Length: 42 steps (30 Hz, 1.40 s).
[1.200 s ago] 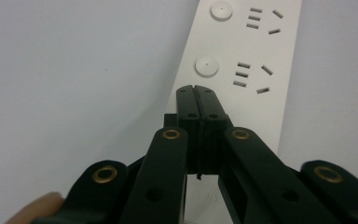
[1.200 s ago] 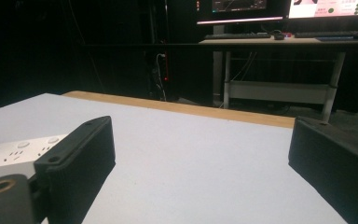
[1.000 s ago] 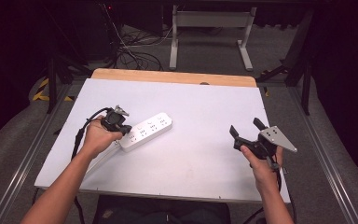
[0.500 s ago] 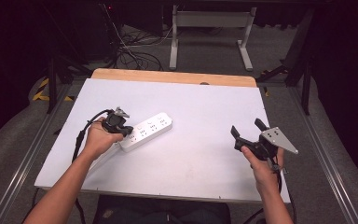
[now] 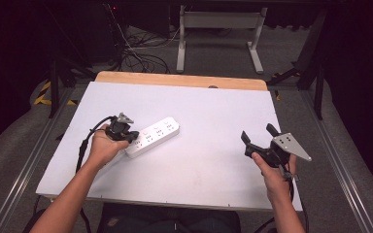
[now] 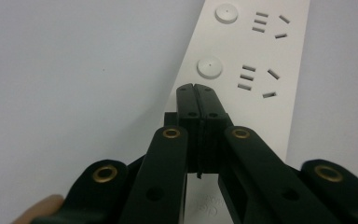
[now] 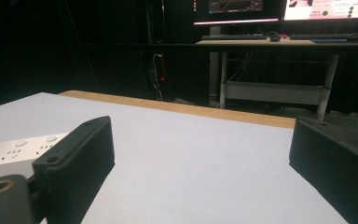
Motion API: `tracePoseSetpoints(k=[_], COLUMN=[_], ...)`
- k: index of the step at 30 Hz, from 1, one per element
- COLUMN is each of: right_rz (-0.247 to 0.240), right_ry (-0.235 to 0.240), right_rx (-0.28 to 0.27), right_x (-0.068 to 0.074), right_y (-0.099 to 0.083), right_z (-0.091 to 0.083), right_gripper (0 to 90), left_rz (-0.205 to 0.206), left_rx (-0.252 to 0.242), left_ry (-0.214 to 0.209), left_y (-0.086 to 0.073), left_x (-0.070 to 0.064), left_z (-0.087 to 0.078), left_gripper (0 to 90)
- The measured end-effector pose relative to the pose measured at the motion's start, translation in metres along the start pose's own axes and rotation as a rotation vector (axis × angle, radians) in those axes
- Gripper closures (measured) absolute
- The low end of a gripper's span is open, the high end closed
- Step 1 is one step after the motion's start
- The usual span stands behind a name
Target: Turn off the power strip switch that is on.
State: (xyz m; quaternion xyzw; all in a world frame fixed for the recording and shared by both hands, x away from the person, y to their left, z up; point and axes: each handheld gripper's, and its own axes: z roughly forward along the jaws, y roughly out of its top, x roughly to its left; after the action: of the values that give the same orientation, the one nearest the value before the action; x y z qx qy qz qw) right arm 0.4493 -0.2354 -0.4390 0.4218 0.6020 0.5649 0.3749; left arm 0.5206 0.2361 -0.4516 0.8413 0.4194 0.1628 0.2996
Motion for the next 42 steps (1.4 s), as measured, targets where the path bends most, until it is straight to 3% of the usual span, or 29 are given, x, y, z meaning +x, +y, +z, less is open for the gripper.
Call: tracePoseSetpoints(k=[7, 11, 22, 32, 42], right_rz=[0.006, 0.009, 0.004, 0.008, 0.007], right_ry=[-0.016, -0.02, -0.013, -0.014, -0.015], right_rx=[-0.017, -0.021, -0.011, -0.009, -0.011], right_x=[-0.0023, -0.002, -0.0002, 0.0, -0.0008], right_y=[0.0016, 0.0024, 0.0016, 0.0009, 0.0006], right_z=[-0.0028, -0.0041, -0.0029, -0.0019, -0.0013], right_gripper=[7.1, 7.0, 7.0, 7.0, 7.1], left_rz=[-0.005, -0.026, -0.007, 0.022, -0.021], left_rx=[0.011, -0.016, -0.017, 0.017, -0.003], left_ry=[0.002, -0.001, 0.011, 0.021, 0.03], left_y=[-0.0009, -0.005, -0.0047, 0.0015, 0.0024], left_x=[0.0003, 0.0014, -0.0006, -0.002, -0.0016], left_z=[0.0, -0.0002, 0.0, 0.0, -0.001], left_gripper=[90.0, 90.0, 90.0, 90.0, 90.0])
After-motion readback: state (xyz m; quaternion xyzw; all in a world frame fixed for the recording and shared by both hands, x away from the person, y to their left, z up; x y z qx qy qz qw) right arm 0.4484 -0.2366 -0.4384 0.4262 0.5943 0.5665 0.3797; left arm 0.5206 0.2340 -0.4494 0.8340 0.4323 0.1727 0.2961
